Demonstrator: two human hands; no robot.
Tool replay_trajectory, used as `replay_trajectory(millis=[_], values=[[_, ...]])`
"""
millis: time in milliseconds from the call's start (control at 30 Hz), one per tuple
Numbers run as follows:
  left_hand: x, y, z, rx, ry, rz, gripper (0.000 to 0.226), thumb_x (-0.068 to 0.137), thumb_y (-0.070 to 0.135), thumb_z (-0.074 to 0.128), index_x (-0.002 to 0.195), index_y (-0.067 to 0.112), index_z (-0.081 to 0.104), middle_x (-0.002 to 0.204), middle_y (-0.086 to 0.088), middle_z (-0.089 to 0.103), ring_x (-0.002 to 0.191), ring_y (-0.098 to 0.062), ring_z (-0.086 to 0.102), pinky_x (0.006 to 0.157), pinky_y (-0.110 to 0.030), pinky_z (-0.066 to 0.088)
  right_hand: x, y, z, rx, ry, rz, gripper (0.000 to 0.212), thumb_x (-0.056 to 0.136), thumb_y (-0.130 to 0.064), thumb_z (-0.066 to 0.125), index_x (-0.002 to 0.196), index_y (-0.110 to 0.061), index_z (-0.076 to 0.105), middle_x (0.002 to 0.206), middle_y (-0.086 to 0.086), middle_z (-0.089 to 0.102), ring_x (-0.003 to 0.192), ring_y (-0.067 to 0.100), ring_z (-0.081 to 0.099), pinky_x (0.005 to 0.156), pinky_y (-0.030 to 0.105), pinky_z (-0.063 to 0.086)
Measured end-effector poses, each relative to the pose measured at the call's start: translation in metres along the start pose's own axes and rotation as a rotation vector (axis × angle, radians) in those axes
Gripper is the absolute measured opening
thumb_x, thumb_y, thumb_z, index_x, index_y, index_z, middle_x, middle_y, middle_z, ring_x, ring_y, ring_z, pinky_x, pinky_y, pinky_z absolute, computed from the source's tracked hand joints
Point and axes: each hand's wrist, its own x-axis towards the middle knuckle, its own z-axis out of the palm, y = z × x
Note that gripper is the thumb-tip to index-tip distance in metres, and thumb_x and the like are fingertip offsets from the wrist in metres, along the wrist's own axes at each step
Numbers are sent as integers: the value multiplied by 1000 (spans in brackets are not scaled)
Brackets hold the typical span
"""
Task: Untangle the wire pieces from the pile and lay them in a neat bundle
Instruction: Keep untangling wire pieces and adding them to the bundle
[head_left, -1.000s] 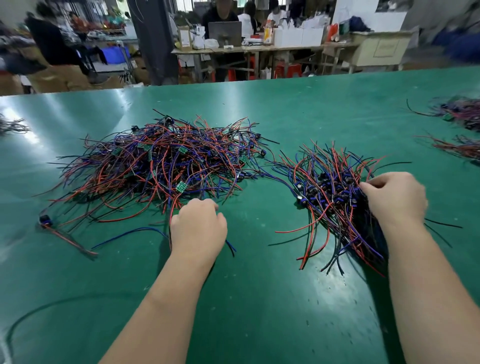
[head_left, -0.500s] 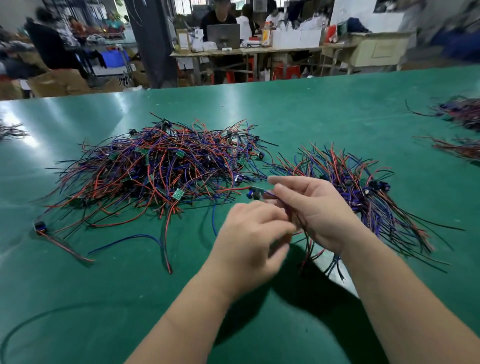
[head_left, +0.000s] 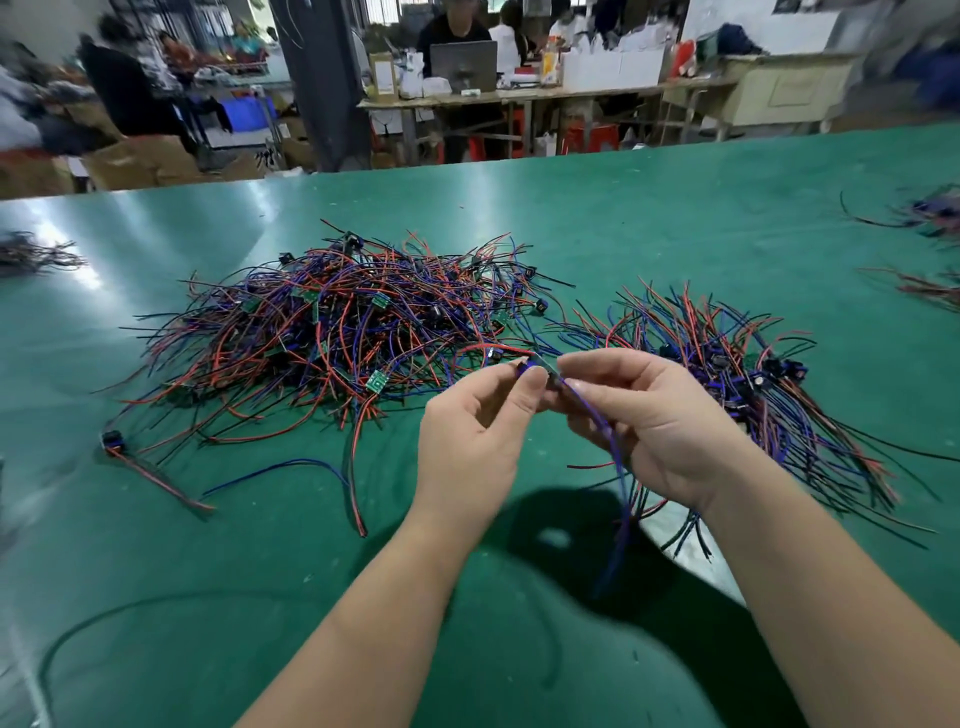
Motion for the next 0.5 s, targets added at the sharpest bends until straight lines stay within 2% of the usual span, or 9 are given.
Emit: replay_trajectory(millis=[67,133,200,333,400,500], values=[[1,0,1,-72,49,-54,4,85,19,68,83,18,72,75,7,73,69,-5,65,70,-19,51,-1,4,2,-136,-21,18,18,69,2,67,74,-13,75,77,7,74,72,17,71,60,19,54],[1,-1,1,-88,78,-109,8,83,11,71,83,19,71,74,8,72,69,-3,64,70,-17,51,0,5,0,-237,31,4,25,82,8,60,79,-13,73,76,4,74,71,14,70,60,16,51],[1,-2,1,-71,41,-148,13,82,8,72,82,21,71,71,8,71,69,-5,64,70,-18,51,3,4,-4,-241,103,-11,24,88,4,55,83,-13,72,74,2,72,67,11,66,57,15,47],[-2,-2,3,-59,-161,-237,9,80,4,73,85,11,73,70,-1,71,65,-12,63,63,-17,51,6,5,-6,-298,105,-17,8,81,-7,68,80,-12,73,71,3,70,60,7,58,55,16,43],[-2,-4,4,-60,-196,-305,6,77,5,75,81,9,73,70,-4,72,65,-14,63,63,-19,51,5,6,-8,-365,110,-6,2,77,-8,72,77,-10,73,67,4,68,57,7,56,52,15,42],[0,-3,-1,-84,-235,-397,7,76,7,76,74,11,71,65,-3,70,60,-12,62,61,-20,51,6,3,-12,-344,134,22,3,77,-5,71,76,-5,69,58,1,63,49,5,53,46,14,40]])
